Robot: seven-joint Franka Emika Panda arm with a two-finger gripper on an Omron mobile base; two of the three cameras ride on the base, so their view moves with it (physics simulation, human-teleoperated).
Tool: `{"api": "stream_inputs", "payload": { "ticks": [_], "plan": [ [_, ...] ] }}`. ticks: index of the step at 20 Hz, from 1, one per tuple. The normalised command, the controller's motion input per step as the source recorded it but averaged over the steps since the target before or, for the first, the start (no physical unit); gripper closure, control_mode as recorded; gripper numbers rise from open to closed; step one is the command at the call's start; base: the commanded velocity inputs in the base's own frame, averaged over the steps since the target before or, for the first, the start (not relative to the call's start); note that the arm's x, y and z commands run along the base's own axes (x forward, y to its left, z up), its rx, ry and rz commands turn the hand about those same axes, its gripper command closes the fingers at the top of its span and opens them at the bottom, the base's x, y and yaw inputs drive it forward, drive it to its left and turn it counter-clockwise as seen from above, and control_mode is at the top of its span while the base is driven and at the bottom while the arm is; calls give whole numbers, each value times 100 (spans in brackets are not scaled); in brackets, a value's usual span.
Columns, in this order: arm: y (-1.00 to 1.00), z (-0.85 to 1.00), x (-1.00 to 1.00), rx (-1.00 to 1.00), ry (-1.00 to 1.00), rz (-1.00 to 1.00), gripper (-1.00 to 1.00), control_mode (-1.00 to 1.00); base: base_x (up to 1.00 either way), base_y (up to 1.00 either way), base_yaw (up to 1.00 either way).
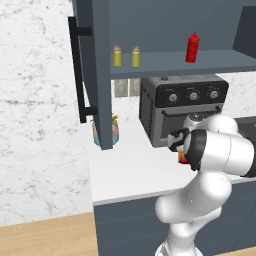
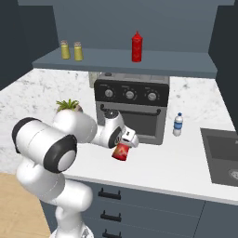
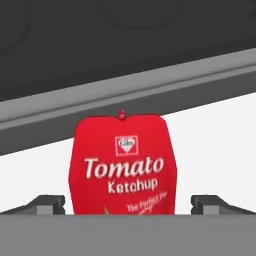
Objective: Put the shaker and condiment bottle from the counter next to their counterparts in the cabinet.
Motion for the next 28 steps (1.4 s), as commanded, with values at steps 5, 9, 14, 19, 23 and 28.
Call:
{"api": "stream_inputs", "payload": {
  "ticks": [5, 9, 14, 19, 23, 28],
  "plan": [
    [0, -29, 1, 0, 1, 0, -100, -100, 0, 0, 0],
    [0, -19, 0, 0, 0, 0, -100, -100, 0, 0, 0],
    [0, -16, 1, 0, 1, 0, -100, -100, 0, 0, 0],
    [0, -21, 0, 0, 2, 0, -100, -100, 0, 0, 0],
    [0, -22, 2, 0, 3, 0, 100, -100, 0, 0, 0],
    [0, -6, 1, 0, 1, 0, 100, -100, 0, 0, 0]
  ]
}}
